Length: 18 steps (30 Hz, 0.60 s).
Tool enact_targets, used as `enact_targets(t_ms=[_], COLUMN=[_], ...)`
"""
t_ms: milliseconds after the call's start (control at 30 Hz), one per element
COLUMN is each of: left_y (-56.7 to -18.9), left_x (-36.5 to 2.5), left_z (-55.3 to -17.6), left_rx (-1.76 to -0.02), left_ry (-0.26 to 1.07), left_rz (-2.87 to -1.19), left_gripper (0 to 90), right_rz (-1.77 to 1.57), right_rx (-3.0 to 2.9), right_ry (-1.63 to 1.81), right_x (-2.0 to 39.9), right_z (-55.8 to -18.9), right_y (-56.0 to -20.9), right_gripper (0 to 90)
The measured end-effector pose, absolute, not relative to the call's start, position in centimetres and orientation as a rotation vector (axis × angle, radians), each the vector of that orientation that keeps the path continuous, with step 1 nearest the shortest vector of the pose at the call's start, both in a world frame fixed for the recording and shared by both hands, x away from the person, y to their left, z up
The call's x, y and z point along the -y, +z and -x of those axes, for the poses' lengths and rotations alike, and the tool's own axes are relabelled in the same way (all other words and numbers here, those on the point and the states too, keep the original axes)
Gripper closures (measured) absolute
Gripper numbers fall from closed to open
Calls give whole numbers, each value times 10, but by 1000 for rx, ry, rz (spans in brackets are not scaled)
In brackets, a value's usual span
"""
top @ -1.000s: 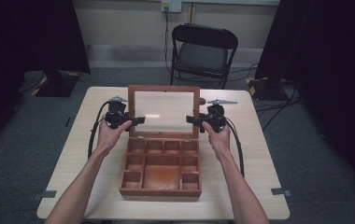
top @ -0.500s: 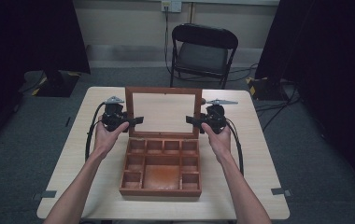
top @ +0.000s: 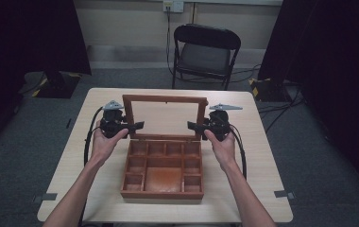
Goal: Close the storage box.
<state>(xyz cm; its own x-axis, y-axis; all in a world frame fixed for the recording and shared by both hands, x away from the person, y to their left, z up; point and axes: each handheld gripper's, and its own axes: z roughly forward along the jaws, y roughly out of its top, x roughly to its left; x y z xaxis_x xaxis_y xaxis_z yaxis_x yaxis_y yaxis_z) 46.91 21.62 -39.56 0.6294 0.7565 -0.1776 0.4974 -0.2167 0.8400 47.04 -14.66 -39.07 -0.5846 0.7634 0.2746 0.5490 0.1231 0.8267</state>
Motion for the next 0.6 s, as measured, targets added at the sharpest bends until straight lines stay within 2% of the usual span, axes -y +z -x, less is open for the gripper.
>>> enact_targets(t_ms=[600], left_y=[-393], left_x=[-218], left_z=[-458], left_rx=[-948], left_ry=[356], left_rz=[-1883], left_gripper=[406], right_rz=[-1271], right_rx=[-2177], right_ry=[1485], right_x=[147], right_z=[-460], right_y=[-388], right_gripper=[394])
